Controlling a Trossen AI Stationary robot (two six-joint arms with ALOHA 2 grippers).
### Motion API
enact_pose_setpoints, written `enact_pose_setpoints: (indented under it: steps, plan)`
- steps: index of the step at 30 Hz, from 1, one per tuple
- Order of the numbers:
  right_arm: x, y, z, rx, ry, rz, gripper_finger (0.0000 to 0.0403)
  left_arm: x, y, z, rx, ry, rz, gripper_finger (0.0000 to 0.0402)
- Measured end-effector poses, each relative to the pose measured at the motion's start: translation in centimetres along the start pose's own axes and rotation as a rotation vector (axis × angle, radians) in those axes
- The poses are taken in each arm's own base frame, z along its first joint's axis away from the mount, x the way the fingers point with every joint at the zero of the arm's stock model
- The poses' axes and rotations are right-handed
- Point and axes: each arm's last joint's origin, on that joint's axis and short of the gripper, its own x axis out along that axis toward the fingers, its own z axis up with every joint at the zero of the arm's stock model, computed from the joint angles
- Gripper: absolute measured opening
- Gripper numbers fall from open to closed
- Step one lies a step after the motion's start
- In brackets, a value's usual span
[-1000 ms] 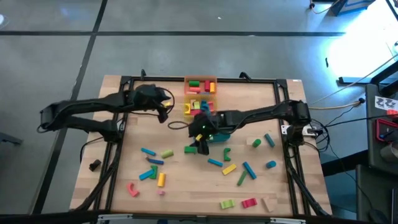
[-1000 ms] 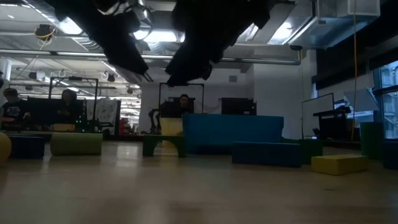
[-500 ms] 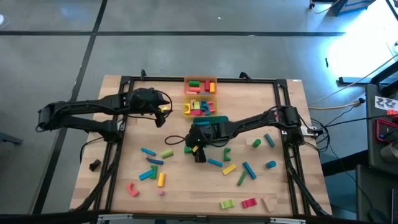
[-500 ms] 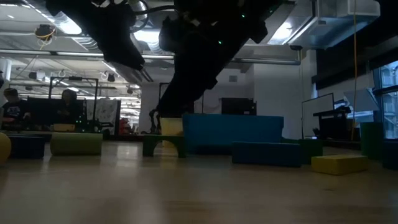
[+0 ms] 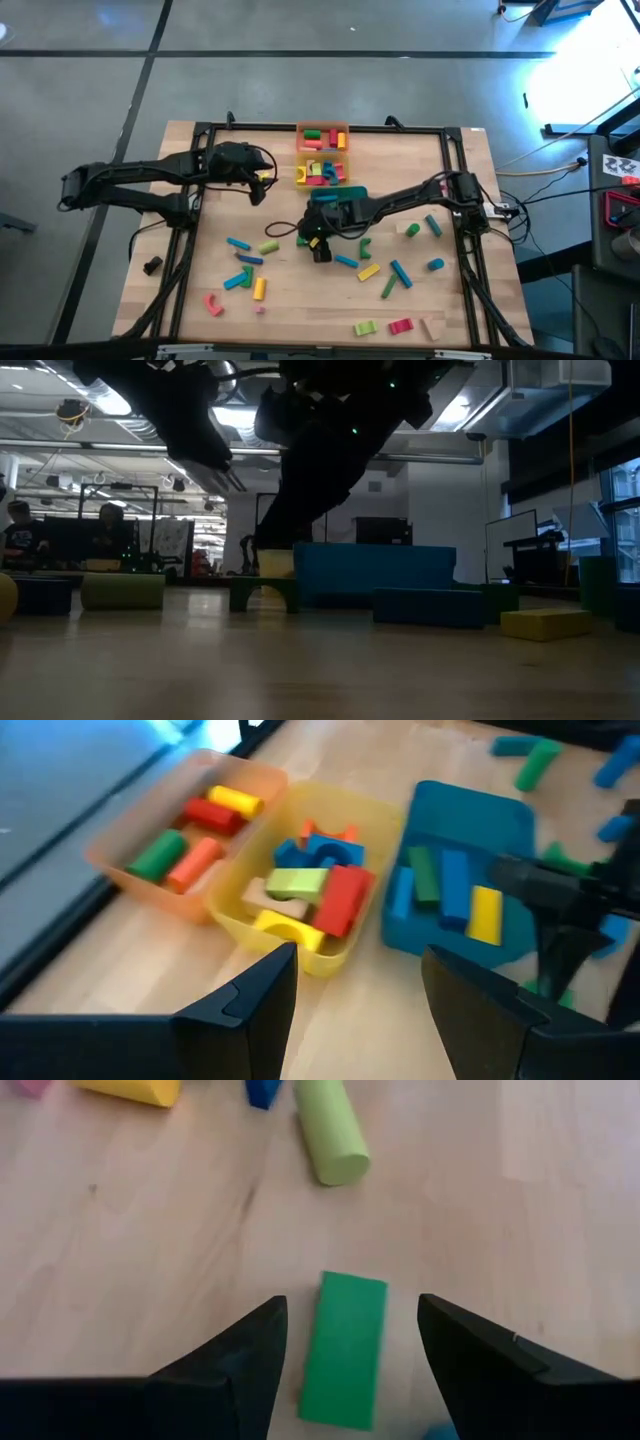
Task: Sort blocks by size
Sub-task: Put the green arch block into the yellow bin
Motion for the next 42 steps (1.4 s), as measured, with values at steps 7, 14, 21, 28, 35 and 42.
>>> enact_pose_setpoints:
  steps: [7,14,21,28,35,42]
  plan:
    - [-1.6,0.1,2.1,-0.006,0.044,0.003,0.0227,-0.2,-2.3,-0.9,-0.002,0.067,-0.201,0.02]
    - [-6.1,-1.4,5.4,-0.03,0.195,-0.002,0.0227,0.4,-4.8,-3.4,-0.009,0.08,-0.308,0.02]
    - [-10.0,-3.1,5.9,0.007,0.382,-0.013,0.0227,2.4,-7.4,-5.3,-0.018,-0.039,-0.43,0.02]
    - [-13.2,-4.0,4.7,0.054,0.534,-0.128,0.0227,5.9,-9.9,-6.4,0.07,-0.069,-0.459,0.02]
    - [-18.3,-4.4,4.7,0.069,0.527,-0.238,0.0227,9.3,-10.9,-7.9,0.134,0.024,-0.395,0.02]
    - [-22.9,-4.4,4.4,0.132,0.471,-0.33,0.0227,11.2,-11.5,-9.2,0.172,0.101,-0.377,0.02]
